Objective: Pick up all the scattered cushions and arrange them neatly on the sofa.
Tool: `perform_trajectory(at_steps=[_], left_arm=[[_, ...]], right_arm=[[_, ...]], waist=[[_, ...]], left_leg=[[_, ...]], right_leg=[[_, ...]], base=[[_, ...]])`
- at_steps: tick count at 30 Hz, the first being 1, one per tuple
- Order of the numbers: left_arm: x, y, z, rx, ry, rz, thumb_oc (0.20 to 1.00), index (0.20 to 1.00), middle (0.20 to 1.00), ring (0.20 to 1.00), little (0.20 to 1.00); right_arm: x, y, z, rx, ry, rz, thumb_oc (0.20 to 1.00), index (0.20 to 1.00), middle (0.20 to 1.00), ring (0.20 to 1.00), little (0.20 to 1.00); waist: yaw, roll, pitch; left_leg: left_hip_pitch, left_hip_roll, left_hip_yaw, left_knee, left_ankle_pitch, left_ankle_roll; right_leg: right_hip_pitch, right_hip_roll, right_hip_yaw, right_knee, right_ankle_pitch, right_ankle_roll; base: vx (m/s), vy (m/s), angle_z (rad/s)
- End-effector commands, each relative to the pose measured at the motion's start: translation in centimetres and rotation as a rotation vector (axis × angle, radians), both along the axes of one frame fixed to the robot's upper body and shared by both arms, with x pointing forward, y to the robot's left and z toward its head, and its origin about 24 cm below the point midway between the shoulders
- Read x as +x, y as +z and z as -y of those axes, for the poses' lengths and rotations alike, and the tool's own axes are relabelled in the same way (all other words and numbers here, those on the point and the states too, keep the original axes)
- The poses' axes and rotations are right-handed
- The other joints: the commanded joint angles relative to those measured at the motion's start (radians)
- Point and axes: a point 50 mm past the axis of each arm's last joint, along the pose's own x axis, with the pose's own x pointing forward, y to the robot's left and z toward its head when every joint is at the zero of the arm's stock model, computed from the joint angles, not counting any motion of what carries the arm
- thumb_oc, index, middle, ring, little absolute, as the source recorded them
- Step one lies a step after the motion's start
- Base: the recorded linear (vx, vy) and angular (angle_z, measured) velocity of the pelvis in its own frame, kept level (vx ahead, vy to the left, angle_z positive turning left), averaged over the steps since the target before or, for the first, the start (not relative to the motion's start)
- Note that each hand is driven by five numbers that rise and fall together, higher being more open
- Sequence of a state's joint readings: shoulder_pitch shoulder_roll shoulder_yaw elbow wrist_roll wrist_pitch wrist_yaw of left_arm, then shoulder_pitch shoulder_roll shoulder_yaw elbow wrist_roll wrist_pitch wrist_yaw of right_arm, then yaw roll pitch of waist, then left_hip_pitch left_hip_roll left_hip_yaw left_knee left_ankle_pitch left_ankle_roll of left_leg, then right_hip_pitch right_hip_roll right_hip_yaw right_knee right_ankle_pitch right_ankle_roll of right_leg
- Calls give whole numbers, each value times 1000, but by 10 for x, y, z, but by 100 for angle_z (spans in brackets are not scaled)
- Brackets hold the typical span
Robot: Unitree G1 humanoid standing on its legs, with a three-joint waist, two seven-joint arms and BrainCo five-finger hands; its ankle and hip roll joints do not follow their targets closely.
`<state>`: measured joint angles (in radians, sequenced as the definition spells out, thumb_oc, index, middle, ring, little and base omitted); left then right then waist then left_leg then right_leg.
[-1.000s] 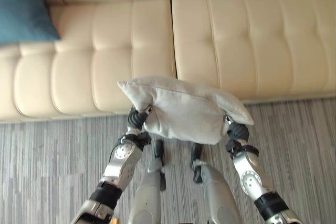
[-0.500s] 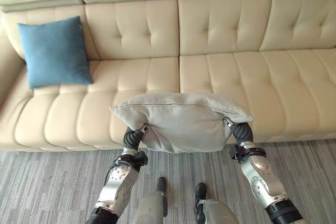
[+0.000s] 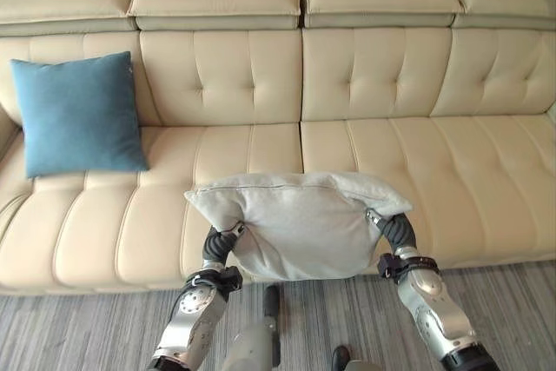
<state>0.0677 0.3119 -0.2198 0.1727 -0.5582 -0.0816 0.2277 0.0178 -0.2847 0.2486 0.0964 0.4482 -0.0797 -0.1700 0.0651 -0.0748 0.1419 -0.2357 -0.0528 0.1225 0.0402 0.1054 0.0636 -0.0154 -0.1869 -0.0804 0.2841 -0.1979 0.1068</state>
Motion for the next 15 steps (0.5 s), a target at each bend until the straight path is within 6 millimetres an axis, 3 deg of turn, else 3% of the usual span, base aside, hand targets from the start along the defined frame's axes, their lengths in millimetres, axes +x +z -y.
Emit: perform_trajectory(at_steps=[1, 2, 4, 8, 9, 10, 11, 15], left_arm=[[14, 45, -2, 44, -44, 243, 200, 200, 200, 200, 200], [14, 46, -4, 69, -45, 245, 200, 200, 200, 200, 200], [15, 47, -4, 78, -47, 251, 200, 200, 200, 200, 200], [20, 53, -1, 90, -56, 290, 200, 200, 200, 200, 200], [26, 57, 4, 62, -58, 311, 200, 200, 200, 200, 200], [26, 57, 4, 61, -58, 311, 200, 200, 200, 200, 200], [31, 61, 5, 82, -39, 331, 200, 200, 200, 200, 200], [40, 61, 21, 63, -64, 340, 200, 200, 200, 200, 200]], right_arm=[[21, 50, -8, 31, 41, 257, 200, 200, 200, 200, 200], [21, 51, -9, 52, 30, 267, 200, 200, 200, 200, 200], [20, 52, -9, 61, 29, 272, 200, 200, 200, 200, 200], [24, 59, -12, 72, 36, 300, 200, 200, 200, 200, 200], [27, 62, -16, 77, 49, 315, 200, 200, 200, 200, 200], [27, 63, -16, 77, 49, 315, 200, 200, 200, 200, 200], [28, 62, -14, 26, 33, 315, 200, 200, 200, 200, 200], [31, 63, -24, 65, 70, 319, 200, 200, 200, 200, 200]], waist=[[16, -3, -17], [6, 12, -7], [1, 19, -2], [-23, 45, 11], [-39, 41, 15], [-39, 43, 19], [-55, 27, 22], [-51, 15, -22]], left_leg=[[3, 46, -25, -4, -48, -55], [34, 48, -27, -7, -70, -40], [55, 49, -30, -14, -80, -37], [115, 63, -40, -47, -99, -51], [139, 60, -48, -59, -103, -59], [145, 62, -49, -60, -104, -59], [165, 55, -58, -70, -111, -69], [212, 57, -53, -104, -115, -77]], right_leg=[[44, 39, -2, 121, 124, 64], [-18, 34, 4, 218, 172, 69], [-52, 32, 3, 240, 164, 60], [-119, 24, -44, 98, 99, 32], [-156, 40, -27, -40, 114, 35], [-147, 42, -28, -47, 116, 35], [-122, 52, 10, -197, 139, 46], [-52, 57, 6, -259, 172, 42]], base=[[143, 196, -3], [115, 122, 5], [128, 89, 12], [148, -15, 0], [101, -66, -5], [233, -154, -8], [191, -117, -1], [200, -95, 24]])
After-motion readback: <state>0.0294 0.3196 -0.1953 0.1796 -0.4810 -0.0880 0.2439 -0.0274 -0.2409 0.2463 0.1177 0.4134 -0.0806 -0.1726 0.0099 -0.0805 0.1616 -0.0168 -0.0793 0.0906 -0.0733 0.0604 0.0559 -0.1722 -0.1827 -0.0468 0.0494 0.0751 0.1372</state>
